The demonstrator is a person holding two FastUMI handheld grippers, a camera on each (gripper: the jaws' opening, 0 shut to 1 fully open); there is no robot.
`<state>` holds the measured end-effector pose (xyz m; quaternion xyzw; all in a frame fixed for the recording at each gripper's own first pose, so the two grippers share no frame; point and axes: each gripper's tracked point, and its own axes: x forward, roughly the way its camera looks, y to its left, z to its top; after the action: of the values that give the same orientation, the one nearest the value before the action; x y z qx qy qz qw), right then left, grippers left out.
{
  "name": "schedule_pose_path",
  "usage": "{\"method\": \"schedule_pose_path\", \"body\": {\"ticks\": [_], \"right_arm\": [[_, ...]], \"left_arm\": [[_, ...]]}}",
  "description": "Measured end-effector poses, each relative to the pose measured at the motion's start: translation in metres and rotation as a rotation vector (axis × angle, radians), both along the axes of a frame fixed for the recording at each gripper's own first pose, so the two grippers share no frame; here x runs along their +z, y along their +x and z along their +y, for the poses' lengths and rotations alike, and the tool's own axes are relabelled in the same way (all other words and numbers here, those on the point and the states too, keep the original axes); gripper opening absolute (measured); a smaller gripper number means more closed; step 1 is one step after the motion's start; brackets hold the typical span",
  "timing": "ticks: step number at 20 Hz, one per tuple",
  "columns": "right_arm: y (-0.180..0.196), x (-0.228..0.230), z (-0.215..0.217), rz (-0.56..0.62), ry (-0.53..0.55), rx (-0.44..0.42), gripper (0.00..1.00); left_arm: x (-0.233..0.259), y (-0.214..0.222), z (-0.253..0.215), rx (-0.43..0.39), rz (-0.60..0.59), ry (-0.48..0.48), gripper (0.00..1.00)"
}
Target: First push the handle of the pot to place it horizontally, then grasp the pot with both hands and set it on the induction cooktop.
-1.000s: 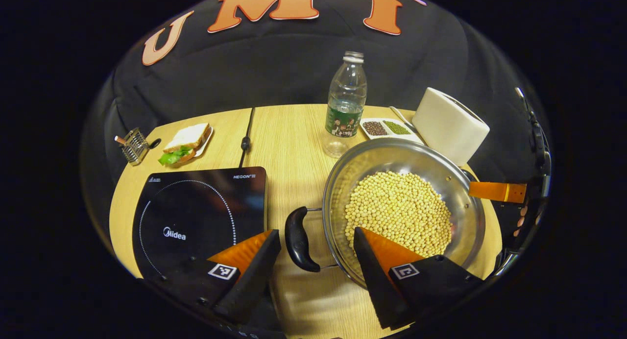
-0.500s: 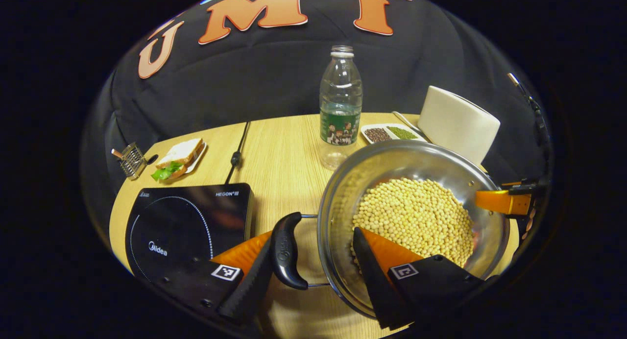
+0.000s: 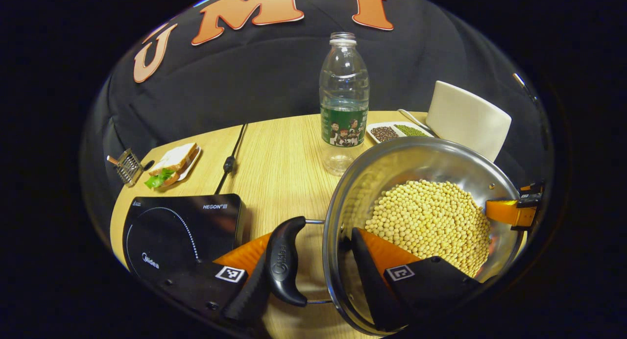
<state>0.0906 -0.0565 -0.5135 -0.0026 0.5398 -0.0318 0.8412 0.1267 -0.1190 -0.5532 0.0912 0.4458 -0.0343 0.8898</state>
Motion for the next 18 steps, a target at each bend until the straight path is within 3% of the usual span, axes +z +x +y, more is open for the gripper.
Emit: {"method": "schedule_pose_path", "body": {"ticks": [3,4,5,10,18], "right_arm": [[0.002,0.003,-0.001,-0.025,0.013,-0.024,0.75],[0.001,0.004,-0.003,-0.029,0.019,-0.035,0.67],[0.001,0.004,-0.003,-0.031,0.021,-0.043,0.7],[-0.006,0.014,-0.001,-0.059,0.007,-0.046,0.65],[-0.013,0.068,0.024,-0.136,0.038,-0.049,0.64]], "left_arm": [[0.001,0.01,-0.001,-0.003,-0.031,-0.004,0.87],[0.002,0.01,-0.002,0.002,-0.04,-0.003,0.86],[0.002,0.011,-0.001,0.002,-0.05,-0.008,0.85],[0.011,0.009,-0.002,0.02,-0.065,-0.019,0.82],[0.08,0.002,0.019,0.017,-0.158,0.001,0.82]]}}
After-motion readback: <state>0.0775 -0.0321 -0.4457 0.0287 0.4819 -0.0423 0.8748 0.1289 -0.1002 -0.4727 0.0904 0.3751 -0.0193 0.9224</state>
